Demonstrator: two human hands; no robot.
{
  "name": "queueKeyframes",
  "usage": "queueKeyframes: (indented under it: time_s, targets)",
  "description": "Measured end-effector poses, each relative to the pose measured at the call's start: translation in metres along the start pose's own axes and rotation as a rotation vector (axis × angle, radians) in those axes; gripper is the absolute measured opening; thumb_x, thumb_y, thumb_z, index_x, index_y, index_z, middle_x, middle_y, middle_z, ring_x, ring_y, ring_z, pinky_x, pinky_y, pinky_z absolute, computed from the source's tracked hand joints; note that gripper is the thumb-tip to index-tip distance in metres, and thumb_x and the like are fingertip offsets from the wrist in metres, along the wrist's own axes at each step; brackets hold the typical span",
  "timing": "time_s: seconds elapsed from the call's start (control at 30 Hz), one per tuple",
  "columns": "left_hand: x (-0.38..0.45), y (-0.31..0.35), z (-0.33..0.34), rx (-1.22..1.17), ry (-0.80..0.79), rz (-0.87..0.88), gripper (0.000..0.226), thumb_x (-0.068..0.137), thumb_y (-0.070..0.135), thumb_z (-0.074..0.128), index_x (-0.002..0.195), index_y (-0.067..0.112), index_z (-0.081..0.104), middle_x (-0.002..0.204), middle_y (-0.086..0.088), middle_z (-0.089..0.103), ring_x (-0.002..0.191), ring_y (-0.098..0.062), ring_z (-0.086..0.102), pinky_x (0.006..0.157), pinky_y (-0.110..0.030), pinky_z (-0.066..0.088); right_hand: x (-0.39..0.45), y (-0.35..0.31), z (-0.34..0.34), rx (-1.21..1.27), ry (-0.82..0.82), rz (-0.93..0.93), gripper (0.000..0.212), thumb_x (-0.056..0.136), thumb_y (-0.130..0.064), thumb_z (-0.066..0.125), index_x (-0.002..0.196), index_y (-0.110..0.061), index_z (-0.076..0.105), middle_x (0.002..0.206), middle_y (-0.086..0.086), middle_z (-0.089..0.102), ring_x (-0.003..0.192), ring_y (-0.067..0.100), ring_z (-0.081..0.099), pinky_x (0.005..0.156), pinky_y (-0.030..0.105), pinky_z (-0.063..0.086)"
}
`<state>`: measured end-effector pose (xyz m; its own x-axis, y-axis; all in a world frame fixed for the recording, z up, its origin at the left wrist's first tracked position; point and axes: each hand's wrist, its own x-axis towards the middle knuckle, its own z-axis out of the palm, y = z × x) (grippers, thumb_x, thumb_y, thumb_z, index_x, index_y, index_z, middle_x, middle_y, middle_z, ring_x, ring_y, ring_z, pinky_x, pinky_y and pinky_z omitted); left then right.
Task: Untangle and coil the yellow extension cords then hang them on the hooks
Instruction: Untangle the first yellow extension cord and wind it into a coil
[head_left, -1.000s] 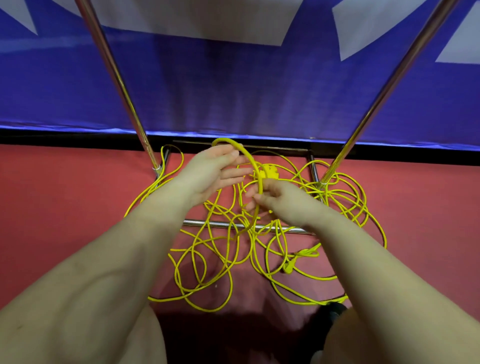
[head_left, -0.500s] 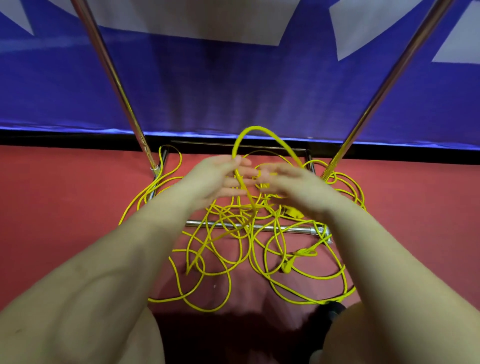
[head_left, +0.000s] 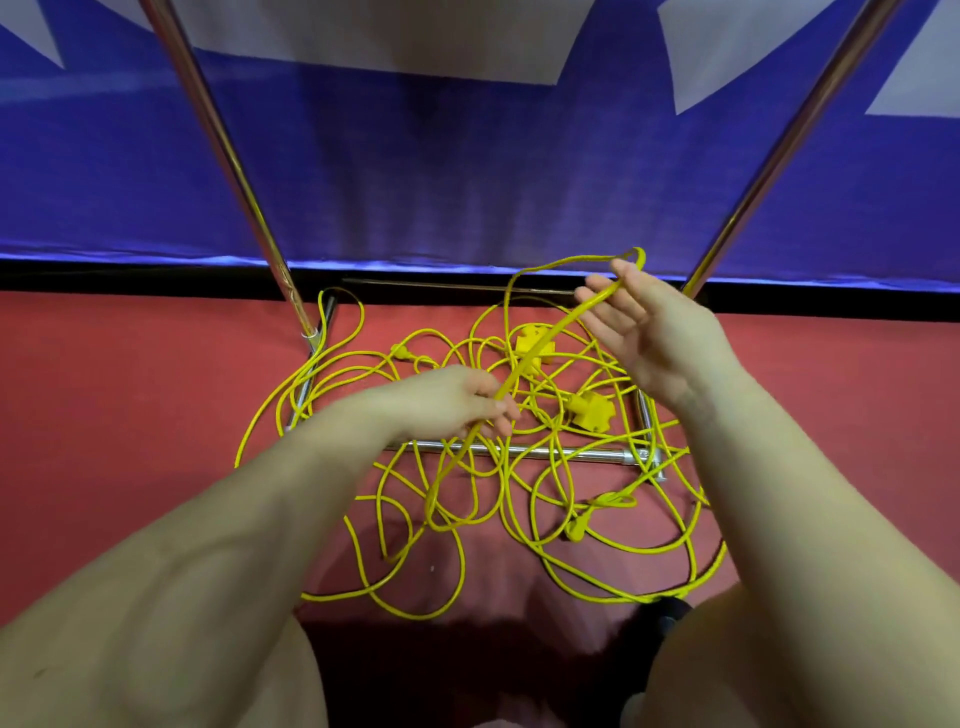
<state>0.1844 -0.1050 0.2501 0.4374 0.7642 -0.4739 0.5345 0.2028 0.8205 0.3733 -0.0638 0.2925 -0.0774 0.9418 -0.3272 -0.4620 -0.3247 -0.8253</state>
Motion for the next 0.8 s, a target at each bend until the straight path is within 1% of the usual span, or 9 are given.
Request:
queueKeyframes:
  time_s: [0.07,0.13,0.2,0.27,0.37,0.47,0.57,0.67,0.8]
  targets:
    - [0.001,0.004,-0.004,-0.239,0.132,0.013,0.02,0.099,0.016,0.039,0.09,0.021,0.056,0.087,0.004,0.064,0.08,-0.008,0.063,0.073,-0.022,0.048,-0.001,0.009,0.001,-0.195,-0.09,0.094,0.018,0.094,-0.027,0.05,0.108,-0.016,0.055,0.108,0.005,0.062,0.093,0.018,0.065,0.074,0.031,0.056]
    - [0.002,0.01,-0.01,-0.562,0.229,0.057,0.019,0.099,0.017,0.039,0.093,0.019,0.056,0.088,0.0,0.065,0.074,-0.008,0.068,0.07,-0.026,0.052,-0.006,0.024,0.003,-0.564,-0.222,0.188,0.035,0.089,-0.029,0.058,0.121,-0.018,0.053,0.105,-0.002,0.064,0.1,0.018,0.061,0.082,0.031,0.051]
    - [0.002,0.014,-0.016,-0.852,0.288,0.122,0.018,0.099,0.015,0.038,0.097,0.016,0.056,0.091,-0.003,0.065,0.071,-0.009,0.07,0.064,-0.025,0.057,-0.014,0.04,0.007,-0.873,-0.411,0.22,0.034,0.086,-0.025,0.063,0.118,-0.017,0.057,0.096,-0.004,0.065,0.094,0.013,0.06,0.088,0.029,0.046]
    - [0.003,0.016,-0.021,-0.967,0.334,0.151,0.019,0.099,0.013,0.038,0.105,0.012,0.056,0.095,-0.005,0.065,0.078,-0.013,0.069,0.068,-0.026,0.057,-0.018,0.05,0.01,-0.939,-0.538,0.209,0.021,0.089,-0.011,0.06,0.11,-0.011,0.058,0.089,0.001,0.064,0.082,0.01,0.06,0.083,0.022,0.046]
    - [0.005,0.011,-0.019,-0.865,0.296,0.091,0.026,0.098,0.016,0.04,0.121,0.012,0.053,0.105,-0.007,0.063,0.097,-0.022,0.063,0.084,-0.033,0.052,-0.015,0.045,0.012,-0.804,-0.485,0.146,0.017,0.093,0.001,0.048,0.096,-0.012,0.057,0.084,0.003,0.066,0.067,0.002,0.065,0.067,0.016,0.053]
    - [0.0,0.008,-0.007,-0.47,0.11,-0.038,0.026,0.098,0.024,0.04,0.12,0.017,0.054,0.109,0.002,0.062,0.112,-0.017,0.055,0.093,-0.029,0.042,-0.008,0.027,0.009,-0.524,-0.281,0.077,0.02,0.095,-0.001,0.045,0.093,-0.016,0.058,0.079,-0.002,0.068,0.066,0.005,0.068,0.064,0.022,0.057]
    - [0.001,0.005,0.004,-0.132,0.026,0.012,0.022,0.097,0.022,0.045,0.117,0.023,0.054,0.114,0.003,0.058,0.105,-0.006,0.051,0.09,-0.021,0.037,-0.002,0.014,0.004,-0.251,-0.15,0.058,0.021,0.096,-0.002,0.042,0.096,-0.015,0.058,0.087,0.0,0.067,0.077,0.012,0.069,0.069,0.028,0.057]
    - [0.007,0.004,0.004,-0.171,0.189,0.096,0.009,0.095,0.011,0.048,0.1,0.015,0.055,0.096,-0.005,0.063,0.077,-0.003,0.057,0.075,-0.018,0.043,-0.002,0.015,0.006,-0.169,-0.14,0.027,0.018,0.096,-0.005,0.043,0.105,-0.013,0.057,0.095,0.002,0.065,0.086,0.014,0.066,0.069,0.026,0.058]
    - [0.004,0.012,-0.008,-0.582,0.329,0.13,0.014,0.097,0.011,0.043,0.092,0.015,0.055,0.082,0.002,0.062,0.071,-0.005,0.063,0.068,-0.022,0.055,-0.002,0.034,0.004,-0.624,-0.232,0.033,0.032,0.09,-0.014,0.058,0.12,-0.021,0.052,0.112,0.007,0.063,0.098,0.014,0.061,0.082,0.026,0.05]
